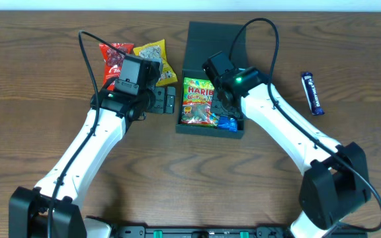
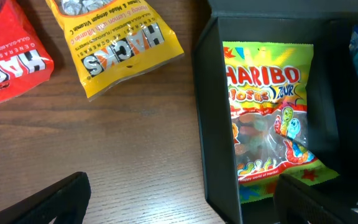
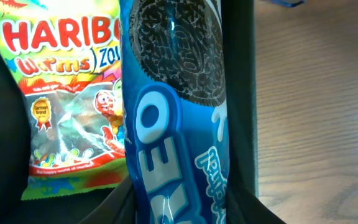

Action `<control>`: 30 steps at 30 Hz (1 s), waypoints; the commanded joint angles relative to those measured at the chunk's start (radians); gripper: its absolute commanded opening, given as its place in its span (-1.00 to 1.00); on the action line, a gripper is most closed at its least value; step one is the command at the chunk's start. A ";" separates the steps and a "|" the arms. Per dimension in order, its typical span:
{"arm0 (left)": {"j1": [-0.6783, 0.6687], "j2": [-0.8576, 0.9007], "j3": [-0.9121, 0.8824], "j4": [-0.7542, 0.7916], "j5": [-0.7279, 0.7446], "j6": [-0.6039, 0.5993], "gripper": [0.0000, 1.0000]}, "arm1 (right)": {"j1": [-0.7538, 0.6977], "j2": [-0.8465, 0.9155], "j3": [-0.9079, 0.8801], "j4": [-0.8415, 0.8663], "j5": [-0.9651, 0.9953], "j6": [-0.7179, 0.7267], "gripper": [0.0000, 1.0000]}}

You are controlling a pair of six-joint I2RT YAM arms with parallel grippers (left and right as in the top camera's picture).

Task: Pack container
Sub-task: 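Lower the Oreo pack into the box beside the Haribo bag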

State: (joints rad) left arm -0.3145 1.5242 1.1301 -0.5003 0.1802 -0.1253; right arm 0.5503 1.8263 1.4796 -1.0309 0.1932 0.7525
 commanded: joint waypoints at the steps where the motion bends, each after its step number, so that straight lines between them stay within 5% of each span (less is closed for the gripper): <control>1: 0.004 0.002 0.018 -0.005 0.003 0.018 0.90 | 0.006 -0.006 -0.003 -0.001 0.063 -0.027 -0.97; 16: 0.004 0.002 0.018 -0.005 0.003 0.018 0.91 | 0.005 -0.006 -0.003 0.008 0.082 -0.125 -0.94; 17: 0.004 0.002 0.018 -0.005 0.003 0.018 0.91 | 0.005 -0.006 -0.003 0.008 0.093 -0.125 -0.78; 19: 0.004 0.002 0.018 -0.006 0.003 0.018 0.91 | 0.005 -0.006 -0.003 0.008 0.097 -0.125 0.14; 21: 0.004 0.002 0.018 -0.006 0.003 0.018 0.91 | 0.005 -0.006 -0.003 0.006 0.095 -0.125 0.58; 25: 0.004 0.002 0.018 -0.008 0.003 0.018 0.90 | 0.005 -0.006 -0.003 0.006 0.095 -0.125 0.82; 30: 0.004 0.002 0.018 -0.008 0.002 0.018 0.90 | 0.004 -0.007 -0.002 -0.008 0.128 -0.125 0.83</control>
State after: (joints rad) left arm -0.3145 1.5242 1.1301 -0.5049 0.1802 -0.1253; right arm 0.5499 1.8263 1.4796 -1.0309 0.2726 0.6277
